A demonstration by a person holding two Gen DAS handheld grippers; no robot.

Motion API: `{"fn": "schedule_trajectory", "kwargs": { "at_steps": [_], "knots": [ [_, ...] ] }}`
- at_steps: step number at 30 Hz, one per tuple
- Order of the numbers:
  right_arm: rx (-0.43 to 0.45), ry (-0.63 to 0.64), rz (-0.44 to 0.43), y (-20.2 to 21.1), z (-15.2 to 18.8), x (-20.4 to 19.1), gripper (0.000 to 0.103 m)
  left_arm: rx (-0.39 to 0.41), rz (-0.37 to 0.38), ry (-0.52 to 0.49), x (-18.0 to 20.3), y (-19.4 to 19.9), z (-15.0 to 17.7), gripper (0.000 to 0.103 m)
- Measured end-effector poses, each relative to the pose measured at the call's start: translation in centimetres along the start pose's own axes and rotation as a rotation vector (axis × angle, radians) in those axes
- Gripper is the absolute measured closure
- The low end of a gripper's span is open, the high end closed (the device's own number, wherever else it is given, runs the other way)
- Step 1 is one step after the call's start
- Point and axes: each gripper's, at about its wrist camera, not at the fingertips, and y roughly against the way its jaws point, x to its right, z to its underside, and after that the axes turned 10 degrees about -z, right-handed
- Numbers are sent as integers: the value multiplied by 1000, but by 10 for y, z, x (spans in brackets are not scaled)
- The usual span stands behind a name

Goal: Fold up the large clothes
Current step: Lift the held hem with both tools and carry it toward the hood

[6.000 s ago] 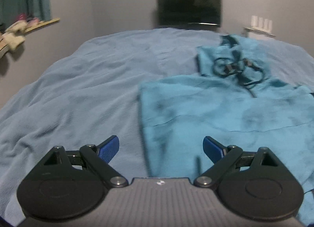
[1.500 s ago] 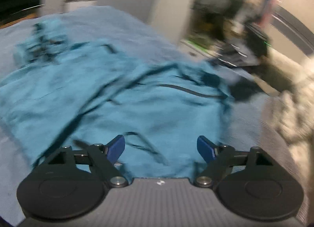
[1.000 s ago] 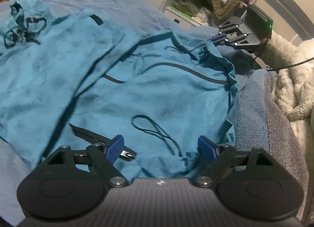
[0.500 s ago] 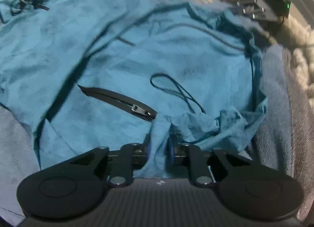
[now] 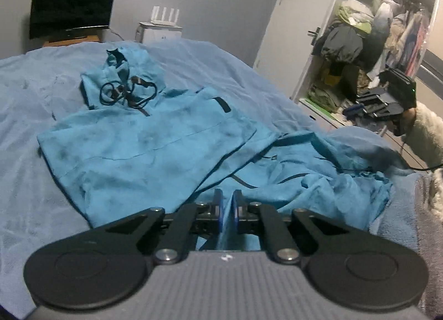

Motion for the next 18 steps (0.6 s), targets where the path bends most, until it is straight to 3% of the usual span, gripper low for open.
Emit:
{"fn": "schedule_trajectory", "kwargs": {
  "at_steps": [1,4,7,10,13,14,16,17,18],
  "knots": [
    [-46,-4,7,0,5,3,70,11,-9,-6,2,-1,2,99],
    [-134,-19,-40,9,23,6,55,44,-44,28,-2,-2,7,99],
    [-170,-32,-174,23,41,-6,32,74,-96,90,-11,-4,9,100],
    [-251,45,-213,23,57,-33,29,54,-59,75,-5,-6,10,100],
    [-332,105,-195,10,71,-56,29,14,2,56,4,-10,12,99],
    [-348,126,-187,5,75,-61,29,1,27,45,6,-12,12,94],
    [-357,159,-178,-5,81,-71,31,-16,47,29,11,-14,13,69],
    [-362,180,-170,-10,84,-75,32,-21,53,25,13,-15,14,43],
    [-367,206,-161,-15,86,-79,32,-21,58,20,15,-15,15,25]
  ]
}}
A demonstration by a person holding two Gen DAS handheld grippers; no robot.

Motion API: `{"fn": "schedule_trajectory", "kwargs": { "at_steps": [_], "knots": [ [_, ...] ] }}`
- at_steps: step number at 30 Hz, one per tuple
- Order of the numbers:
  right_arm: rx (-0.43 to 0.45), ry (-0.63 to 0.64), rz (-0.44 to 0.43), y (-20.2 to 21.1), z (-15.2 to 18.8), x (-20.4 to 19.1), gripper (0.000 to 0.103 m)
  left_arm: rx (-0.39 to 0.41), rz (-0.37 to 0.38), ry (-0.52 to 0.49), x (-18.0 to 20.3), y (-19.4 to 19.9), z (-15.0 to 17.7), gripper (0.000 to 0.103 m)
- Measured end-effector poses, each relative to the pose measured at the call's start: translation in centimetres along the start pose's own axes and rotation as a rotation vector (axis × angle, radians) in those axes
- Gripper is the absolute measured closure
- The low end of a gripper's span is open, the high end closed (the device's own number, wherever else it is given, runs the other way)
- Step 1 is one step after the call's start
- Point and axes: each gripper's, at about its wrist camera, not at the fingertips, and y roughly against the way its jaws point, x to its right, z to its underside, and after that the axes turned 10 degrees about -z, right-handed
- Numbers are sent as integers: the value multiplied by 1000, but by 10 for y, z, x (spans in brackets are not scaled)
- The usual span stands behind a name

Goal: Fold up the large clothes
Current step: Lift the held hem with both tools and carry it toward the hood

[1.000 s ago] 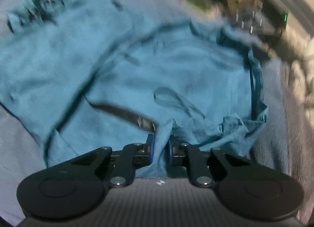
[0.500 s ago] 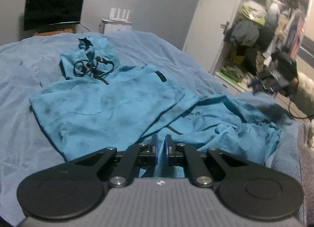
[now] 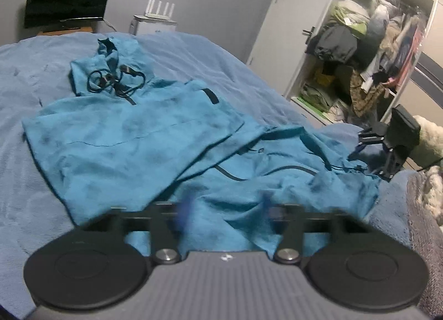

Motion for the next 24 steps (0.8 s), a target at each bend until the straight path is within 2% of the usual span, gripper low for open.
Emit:
{"fn": "schedule_trajectory", "kwargs": {
  "at_steps": [6,9,11,12,13,14,15,16,18,21,24],
  "knots": [
    [1,23,-9,-7,2,-3,38,-71,11,-14,-3,-9,3,22],
    [-1,26,-7,-8,2,-3,38,-134,5,8,-13,-25,3,22],
    [0,29,-3,-10,2,-2,38,-185,34,21,-17,-39,3,22],
    [0,29,-1,-11,2,-2,39,-215,67,19,-18,-45,5,27],
    [1,30,1,-12,2,-1,45,-236,102,12,-17,-50,7,39],
    [9,29,7,-11,2,-1,51,-265,141,2,-15,-55,7,76],
    [22,28,18,-9,2,0,74,-291,160,-20,-13,-57,9,89],
    [46,24,25,-4,1,1,83,-292,161,-37,-11,-55,10,90],
    [111,22,70,7,-2,2,88,-253,148,-32,-13,-48,9,99],
    [183,23,160,23,-11,10,89,-83,34,12,-21,-28,5,99],
    [251,19,244,35,-25,23,90,48,-25,49,-23,-11,4,99]
  ]
}}
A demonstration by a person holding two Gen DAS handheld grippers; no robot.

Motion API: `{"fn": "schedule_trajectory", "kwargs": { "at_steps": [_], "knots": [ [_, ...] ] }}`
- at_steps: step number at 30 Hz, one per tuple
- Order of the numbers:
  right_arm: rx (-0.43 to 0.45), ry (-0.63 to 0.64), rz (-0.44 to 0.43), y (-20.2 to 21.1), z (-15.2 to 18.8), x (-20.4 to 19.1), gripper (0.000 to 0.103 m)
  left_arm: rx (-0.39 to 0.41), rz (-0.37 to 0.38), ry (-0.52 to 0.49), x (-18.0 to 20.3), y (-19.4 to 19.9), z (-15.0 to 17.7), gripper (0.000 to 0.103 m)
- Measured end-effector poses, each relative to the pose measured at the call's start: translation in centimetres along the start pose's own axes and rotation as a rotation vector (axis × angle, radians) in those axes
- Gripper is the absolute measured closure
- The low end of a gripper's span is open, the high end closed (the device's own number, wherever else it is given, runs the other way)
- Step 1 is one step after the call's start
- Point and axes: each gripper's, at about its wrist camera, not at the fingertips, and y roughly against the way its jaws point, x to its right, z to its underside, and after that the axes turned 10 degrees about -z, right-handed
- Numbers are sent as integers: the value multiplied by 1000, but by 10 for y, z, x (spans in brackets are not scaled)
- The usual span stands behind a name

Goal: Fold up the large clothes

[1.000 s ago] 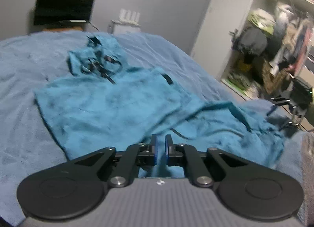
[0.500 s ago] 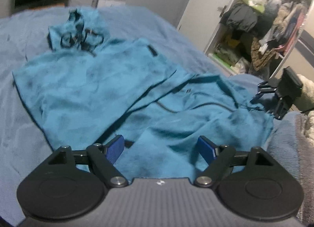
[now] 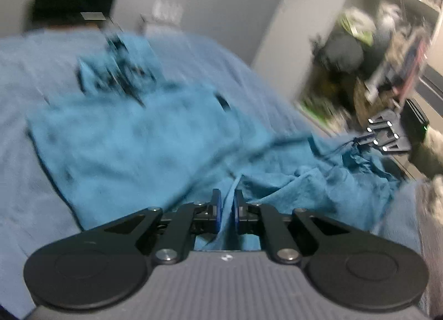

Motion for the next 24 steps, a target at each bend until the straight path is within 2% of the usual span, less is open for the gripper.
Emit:
{"fn": "schedule_trajectory", "kwargs": {
  "at_steps": [1,5,10,15,17,19,22,24],
  "knots": [
    [24,3,30,0,-7,6,90,14,-20,-4,2,2,0,99],
    [109,-24,153,-4,-31,35,91,80,-192,-4,10,3,-3,99],
    [173,-165,240,-21,-55,96,99,159,-339,115,-4,3,-18,99],
    [238,-286,269,-46,-67,157,102,215,-437,240,-37,-9,-37,99],
    [272,-340,276,-56,-68,175,103,229,-466,257,-46,-22,-48,99],
    [300,-391,328,-68,-69,194,102,234,-497,294,-57,-38,-60,99],
    [363,-484,409,-85,-66,222,98,245,-552,326,-74,-62,-72,99],
    [404,-563,411,-95,-59,240,94,249,-591,348,-87,-78,-75,99]
  ]
}}
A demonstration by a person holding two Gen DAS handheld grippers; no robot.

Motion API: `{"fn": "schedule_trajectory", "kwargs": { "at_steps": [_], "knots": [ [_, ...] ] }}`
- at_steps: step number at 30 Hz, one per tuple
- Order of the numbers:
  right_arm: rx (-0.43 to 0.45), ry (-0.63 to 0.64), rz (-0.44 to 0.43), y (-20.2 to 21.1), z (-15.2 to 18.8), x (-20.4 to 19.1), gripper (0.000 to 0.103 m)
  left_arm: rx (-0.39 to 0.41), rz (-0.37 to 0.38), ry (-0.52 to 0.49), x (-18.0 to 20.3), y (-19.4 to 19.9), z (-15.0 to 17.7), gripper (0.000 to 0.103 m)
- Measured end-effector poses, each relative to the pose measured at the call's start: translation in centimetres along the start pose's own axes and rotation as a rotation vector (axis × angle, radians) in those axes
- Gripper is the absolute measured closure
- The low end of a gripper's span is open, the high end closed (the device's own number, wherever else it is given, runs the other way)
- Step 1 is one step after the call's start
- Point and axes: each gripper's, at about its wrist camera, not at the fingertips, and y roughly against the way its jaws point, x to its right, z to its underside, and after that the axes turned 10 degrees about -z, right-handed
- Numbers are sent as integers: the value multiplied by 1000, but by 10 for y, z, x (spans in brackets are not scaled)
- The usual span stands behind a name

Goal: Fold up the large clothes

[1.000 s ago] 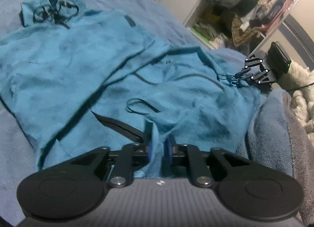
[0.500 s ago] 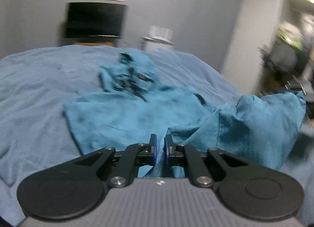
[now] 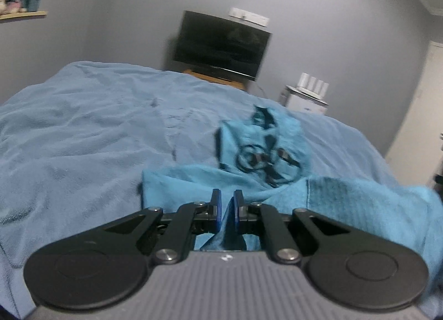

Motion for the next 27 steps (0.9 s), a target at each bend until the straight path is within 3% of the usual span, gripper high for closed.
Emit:
{"fn": "schedule_trajectory", "kwargs": {
  "at_steps": [2,4,6,10,14,18,20,21,22,25,27],
  "knots": [
    [6,-79,-18,-8,5,14,86,-10,-45,4,-4,-21,4,99],
    [-20,-119,-44,-17,12,25,48,-42,-105,9,-10,-42,11,99],
    [-82,-145,-44,-31,23,31,29,-79,-125,36,-21,-59,21,99],
    [-210,-178,-38,-66,48,43,30,-120,-90,80,-39,-79,35,99],
    [-267,-288,-59,-108,56,51,30,-155,-59,119,-50,-82,42,99],
    [-477,-473,-125,-157,72,70,29,-188,-19,105,-52,-83,45,99],
    [-603,-587,-237,-175,87,76,31,-214,15,105,-53,-81,44,99],
    [-630,-584,-272,-179,91,73,39,-218,33,107,-54,-78,43,99],
    [-637,-543,-292,-179,89,67,60,-212,51,104,-53,-76,42,99],
    [-582,-459,-344,-169,73,50,91,-186,73,77,-48,-67,36,99],
    [-532,-379,-356,-160,58,39,93,-163,87,70,-44,-61,30,99]
  ]
}}
